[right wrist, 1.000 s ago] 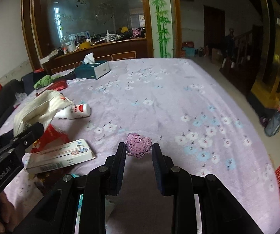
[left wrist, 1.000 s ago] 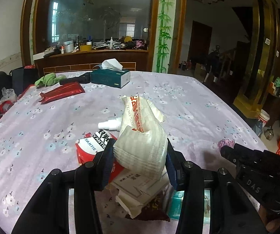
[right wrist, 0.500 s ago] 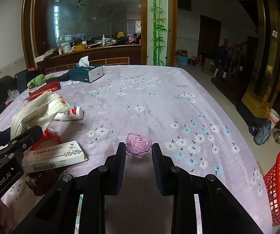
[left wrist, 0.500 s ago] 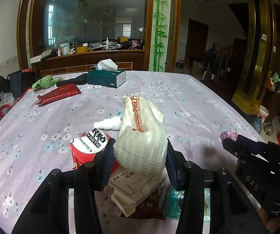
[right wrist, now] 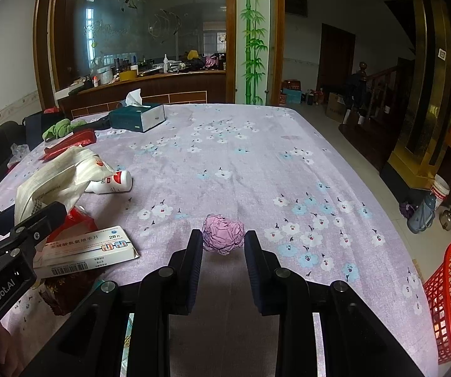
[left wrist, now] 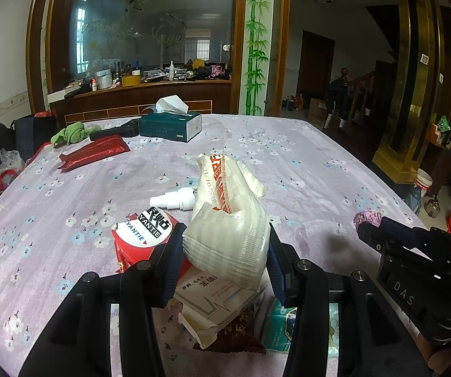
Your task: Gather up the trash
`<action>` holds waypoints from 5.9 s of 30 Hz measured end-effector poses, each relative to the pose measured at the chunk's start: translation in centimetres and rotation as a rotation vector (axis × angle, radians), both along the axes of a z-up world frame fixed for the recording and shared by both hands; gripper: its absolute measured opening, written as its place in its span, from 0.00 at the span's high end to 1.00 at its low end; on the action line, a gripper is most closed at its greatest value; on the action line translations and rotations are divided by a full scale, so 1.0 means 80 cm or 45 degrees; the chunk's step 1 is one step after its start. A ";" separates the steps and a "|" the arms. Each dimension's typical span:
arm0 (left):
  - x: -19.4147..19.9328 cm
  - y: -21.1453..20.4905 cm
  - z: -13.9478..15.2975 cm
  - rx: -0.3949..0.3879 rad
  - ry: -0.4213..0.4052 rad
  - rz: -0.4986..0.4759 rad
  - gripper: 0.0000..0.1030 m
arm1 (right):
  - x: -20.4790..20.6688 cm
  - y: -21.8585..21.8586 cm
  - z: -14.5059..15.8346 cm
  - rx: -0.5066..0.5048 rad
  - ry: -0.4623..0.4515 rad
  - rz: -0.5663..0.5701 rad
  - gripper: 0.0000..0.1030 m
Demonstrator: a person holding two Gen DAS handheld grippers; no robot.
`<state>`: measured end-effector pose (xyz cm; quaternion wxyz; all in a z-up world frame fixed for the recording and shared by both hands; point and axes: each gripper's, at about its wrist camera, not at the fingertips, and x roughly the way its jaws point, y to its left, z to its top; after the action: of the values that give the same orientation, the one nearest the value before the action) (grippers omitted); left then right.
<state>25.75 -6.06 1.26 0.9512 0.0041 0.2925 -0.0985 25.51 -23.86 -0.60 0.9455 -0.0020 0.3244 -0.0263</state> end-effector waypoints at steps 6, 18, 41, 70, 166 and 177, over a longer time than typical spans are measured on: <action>0.000 0.000 0.000 0.000 -0.001 0.001 0.55 | 0.000 0.000 0.000 0.001 0.001 0.001 0.72; -0.001 0.000 0.001 -0.001 -0.001 -0.002 0.55 | 0.000 0.001 0.000 0.002 -0.001 0.000 0.72; -0.002 -0.001 0.000 -0.001 -0.003 -0.002 0.55 | 0.000 0.001 0.000 0.002 -0.003 -0.001 0.72; -0.024 -0.020 0.036 -0.046 -0.056 -0.143 0.55 | -0.077 -0.043 0.024 0.078 0.079 -0.140 0.72; -0.166 -0.056 0.041 -0.096 0.135 -0.444 0.39 | -0.162 -0.119 0.052 0.481 0.195 0.127 0.43; -0.141 0.084 0.024 -0.128 0.171 -0.130 0.38 | -0.053 0.013 0.018 0.320 0.357 0.416 0.37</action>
<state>14.44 0.66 3.14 0.9222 -0.0353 0.3496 -0.1614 21.23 -22.86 0.84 0.8759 0.0596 0.4484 0.1681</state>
